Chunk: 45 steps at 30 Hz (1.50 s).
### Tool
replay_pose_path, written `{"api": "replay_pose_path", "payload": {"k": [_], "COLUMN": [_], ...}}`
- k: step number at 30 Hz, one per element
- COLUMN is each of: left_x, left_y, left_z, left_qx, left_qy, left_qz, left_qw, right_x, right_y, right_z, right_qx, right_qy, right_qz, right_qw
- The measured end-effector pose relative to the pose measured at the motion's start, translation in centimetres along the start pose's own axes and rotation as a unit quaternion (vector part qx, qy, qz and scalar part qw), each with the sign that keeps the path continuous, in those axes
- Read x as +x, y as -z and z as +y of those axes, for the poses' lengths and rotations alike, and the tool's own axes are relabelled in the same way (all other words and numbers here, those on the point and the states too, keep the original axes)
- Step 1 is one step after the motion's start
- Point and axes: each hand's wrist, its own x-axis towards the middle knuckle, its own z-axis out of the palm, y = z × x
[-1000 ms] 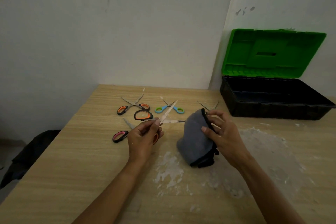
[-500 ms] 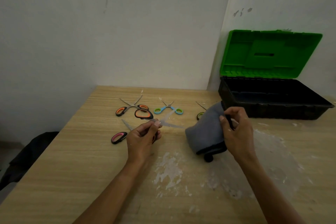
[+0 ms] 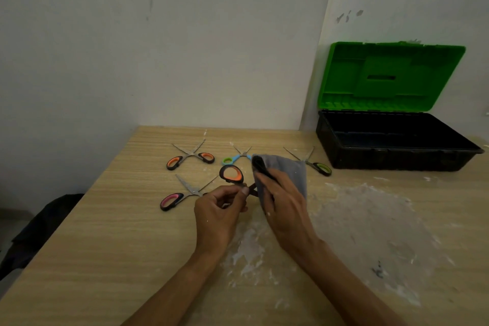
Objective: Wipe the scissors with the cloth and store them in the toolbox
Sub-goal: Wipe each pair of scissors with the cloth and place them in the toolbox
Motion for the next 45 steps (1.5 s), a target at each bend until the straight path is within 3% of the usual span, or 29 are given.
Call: {"api": "replay_pose_path", "payload": {"k": [7,9,14,21,27,30,36,42,45], "left_x": [0.8,0.9,0.6,1.3,2.0,2.0,1.0,1.8,2.4], "left_y": [0.5,0.5,0.3,0.8,1.9,1.8,0.8,1.4,1.8], "left_z": [-0.1,-0.2,0.0,0.2,-0.2,-0.3,0.0,0.0,0.1], "left_qx": [-0.100,-0.112,-0.144,-0.210,-0.217,-0.197,-0.189,-0.208,-0.220], "left_qy": [0.093,0.115,0.155,0.214,0.183,0.161,0.158,0.165,0.155], "left_qz": [0.012,0.018,0.025,0.048,0.084,0.079,0.054,0.085,0.091], "left_qw": [0.991,0.987,0.977,0.953,0.955,0.964,0.968,0.961,0.959], "right_x": [0.4,-0.7,-3.1,-2.1,-1.2,-1.7,-2.7,-1.5,-0.9], "right_y": [3.9,3.2,-1.9,-2.1,1.2,1.2,-2.1,-0.4,1.6], "right_z": [3.8,2.6,-1.1,1.0,3.1,1.4,-0.9,2.0,3.0], "right_qx": [-0.001,0.008,0.028,-0.027,0.022,0.046,0.026,0.034,0.113], "right_qy": [-0.119,-0.070,0.040,0.067,-0.093,-0.034,0.039,-0.057,-0.137], "right_qz": [0.121,0.122,0.020,0.039,0.129,0.170,0.067,0.069,0.106], "right_qw": [0.986,0.990,0.999,0.997,0.987,0.984,0.997,0.995,0.978]}}
